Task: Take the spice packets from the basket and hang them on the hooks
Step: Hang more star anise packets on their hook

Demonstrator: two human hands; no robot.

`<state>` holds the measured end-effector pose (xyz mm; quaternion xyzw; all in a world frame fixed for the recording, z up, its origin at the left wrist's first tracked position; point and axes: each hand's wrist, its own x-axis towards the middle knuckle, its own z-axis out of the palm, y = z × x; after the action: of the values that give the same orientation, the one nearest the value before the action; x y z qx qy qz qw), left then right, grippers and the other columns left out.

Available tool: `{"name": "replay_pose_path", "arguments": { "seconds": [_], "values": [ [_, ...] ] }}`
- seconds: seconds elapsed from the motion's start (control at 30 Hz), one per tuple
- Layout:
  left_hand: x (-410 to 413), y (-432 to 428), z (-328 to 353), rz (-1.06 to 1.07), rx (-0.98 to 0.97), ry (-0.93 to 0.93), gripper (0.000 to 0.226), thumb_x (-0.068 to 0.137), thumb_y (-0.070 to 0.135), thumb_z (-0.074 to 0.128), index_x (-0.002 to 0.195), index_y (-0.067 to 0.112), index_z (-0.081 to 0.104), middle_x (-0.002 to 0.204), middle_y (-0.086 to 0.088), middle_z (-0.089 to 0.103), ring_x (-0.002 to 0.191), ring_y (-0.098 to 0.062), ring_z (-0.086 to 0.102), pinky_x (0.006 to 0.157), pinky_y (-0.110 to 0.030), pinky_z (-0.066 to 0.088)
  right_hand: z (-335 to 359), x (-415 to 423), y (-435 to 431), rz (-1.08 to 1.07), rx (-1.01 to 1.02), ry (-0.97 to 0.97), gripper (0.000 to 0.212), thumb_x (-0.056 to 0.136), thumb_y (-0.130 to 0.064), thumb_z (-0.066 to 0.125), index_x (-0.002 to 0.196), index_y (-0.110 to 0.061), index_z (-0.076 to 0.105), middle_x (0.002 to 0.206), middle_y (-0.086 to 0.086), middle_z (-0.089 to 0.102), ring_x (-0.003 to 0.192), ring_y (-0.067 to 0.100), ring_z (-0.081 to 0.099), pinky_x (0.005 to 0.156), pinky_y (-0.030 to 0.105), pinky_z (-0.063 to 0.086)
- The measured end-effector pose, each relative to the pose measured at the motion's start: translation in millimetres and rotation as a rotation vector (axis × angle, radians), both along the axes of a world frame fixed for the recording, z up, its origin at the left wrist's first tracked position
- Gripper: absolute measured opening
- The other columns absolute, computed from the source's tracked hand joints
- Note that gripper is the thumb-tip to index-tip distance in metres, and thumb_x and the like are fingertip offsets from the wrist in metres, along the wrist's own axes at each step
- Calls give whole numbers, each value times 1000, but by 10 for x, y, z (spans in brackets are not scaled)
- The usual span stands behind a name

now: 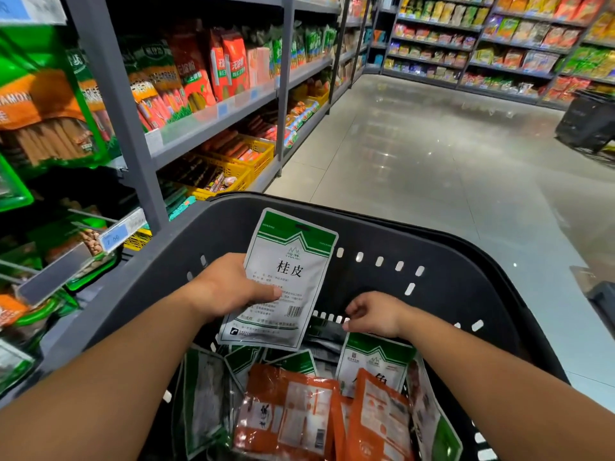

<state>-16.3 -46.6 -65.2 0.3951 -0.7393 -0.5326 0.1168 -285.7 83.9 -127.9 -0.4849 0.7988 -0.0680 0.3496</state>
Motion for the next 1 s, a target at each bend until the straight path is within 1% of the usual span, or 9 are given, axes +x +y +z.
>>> {"name": "replay_pose_path", "arguments": {
  "seconds": [0.1, 0.2, 0.3, 0.47, 0.57, 0.7, 0.83, 0.9, 1.0],
  "values": [
    [6, 4, 1, -10, 4, -10, 24, 81, 15, 86, 101, 21, 77, 92, 12, 80, 86, -6, 76, 83, -26, 56, -116, -49, 56, 61, 73, 101, 45, 88, -34, 79, 128, -16, 67, 121, 0, 70, 110, 17, 67, 98, 28, 52],
    [5, 9, -1, -16, 15, -3, 25, 82, 13, 85, 103, 21, 76, 94, 11, 80, 86, -6, 76, 82, -26, 56, -165, -108, 119, 140, 180, 242, 29, 93, -26, 72, 121, -19, 70, 113, -2, 68, 102, 16, 62, 88, 24, 48],
    [-3, 15, 0, -12, 4, -10, 24, 81, 13, 85, 101, 21, 76, 92, 11, 80, 84, -4, 76, 78, -23, 56, -133, -147, 122, 195, 178, 281, 21, 98, -22, 65, 118, -19, 70, 112, -3, 66, 99, 15, 57, 85, 23, 43],
    [12, -22, -23, 27, -15, -24, 23, 83, 13, 84, 104, 20, 76, 91, 11, 80, 82, -4, 76, 70, -16, 55, 247, -34, -6, 265, 29, 159, 10, 102, -19, 60, 95, -24, 64, 92, -6, 63, 90, 14, 57, 80, 27, 44],
    [29, -59, -39, 87, -56, -46, 24, 82, 19, 86, 104, 21, 76, 90, 10, 80, 83, -8, 76, 76, -24, 57, 522, 34, -56, 285, -45, 131, 7, 103, -22, 59, 100, -22, 66, 97, -1, 68, 87, 13, 58, 85, 31, 49],
    [33, -120, -69, 156, -91, -77, 24, 79, 28, 88, 99, 27, 76, 87, 11, 80, 85, -15, 77, 87, -39, 61, 837, 40, -35, 259, -181, 112, 21, 102, -23, 60, 86, -36, 60, 91, -8, 68, 88, 12, 63, 83, 33, 49],
    [11, -77, -31, 128, -104, -39, 23, 82, 28, 85, 103, 24, 76, 89, 10, 80, 86, -12, 76, 83, -33, 60, 1022, 18, -22, 199, -354, 1, 12, 102, -20, 61, 92, -26, 66, 94, 2, 73, 90, 20, 67, 93, 38, 51],
    [12, -38, 3, 85, -95, -20, 26, 83, 29, 85, 107, 24, 76, 93, 12, 80, 88, -6, 75, 83, -27, 58, 1070, 25, -16, 167, -424, -55, 11, 102, -21, 61, 96, -25, 69, 95, -1, 75, 94, 19, 70, 93, 40, 52],
    [5, 18, 37, 6, -53, 7, 25, 85, 32, 83, 108, 27, 76, 97, 14, 80, 92, -7, 76, 94, -36, 58, 1098, 68, -21, 108, -509, -92, 12, 102, -22, 61, 98, -28, 71, 96, -9, 77, 93, 10, 72, 94, 38, 55]
  ]
}}
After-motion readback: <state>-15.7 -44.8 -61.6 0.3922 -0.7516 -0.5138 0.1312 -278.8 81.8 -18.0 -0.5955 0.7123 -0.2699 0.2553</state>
